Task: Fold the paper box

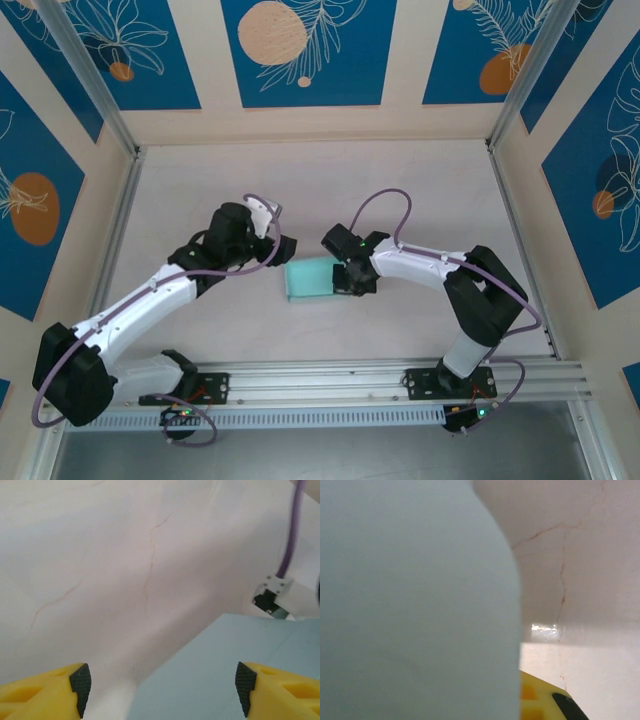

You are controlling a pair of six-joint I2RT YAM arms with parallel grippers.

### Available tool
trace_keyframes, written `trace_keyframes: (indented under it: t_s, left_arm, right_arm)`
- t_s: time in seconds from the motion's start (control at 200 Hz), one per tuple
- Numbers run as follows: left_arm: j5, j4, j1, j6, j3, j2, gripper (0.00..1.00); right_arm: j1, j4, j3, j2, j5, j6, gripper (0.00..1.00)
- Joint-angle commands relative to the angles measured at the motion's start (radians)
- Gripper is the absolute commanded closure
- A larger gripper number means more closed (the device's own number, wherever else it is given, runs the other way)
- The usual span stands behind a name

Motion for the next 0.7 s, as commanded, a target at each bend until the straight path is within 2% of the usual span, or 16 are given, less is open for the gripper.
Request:
trace_keyframes:
  t_s: [0.0,0.105,0.23,0.36,0.51,0.62,0.695]
  left_arm:
    - [0.173,-0.019,0.008,0.220,0.027,0.023,0.22]
    - [0.280,-0.044,0.008,0.309,0.022,0.016,0.23]
    - [0.348,-0.073,0.009,0.356,0.036,-0.030,0.23]
    - [0.469,-0.138,0.008,0.397,0.074,-0.056,0.22]
    - [0.379,-0.256,-0.014,0.440,0.113,0.008,0.19]
    - [0.379,-0.270,-0.039,0.460,0.126,0.047,0.16]
    - [0.337,-0.275,-0.057,0.466,0.135,0.070,0.16]
  right_arm:
    - [0.008,-0.049,0.011,0.007,-0.020,-0.040,0.94]
    - [0.008,-0.046,0.015,0.008,-0.025,-0.043,0.94]
    - [0.009,-0.037,0.018,0.014,-0.028,-0.041,0.94]
    - [0.011,-0.032,0.017,0.019,-0.033,-0.040,0.94]
    - [0.012,-0.027,0.011,0.009,-0.034,-0.032,0.94]
    - [0.015,-0.026,0.012,0.001,-0.035,-0.030,0.94]
    - [0.017,-0.023,0.011,-0.002,-0.036,-0.028,0.94]
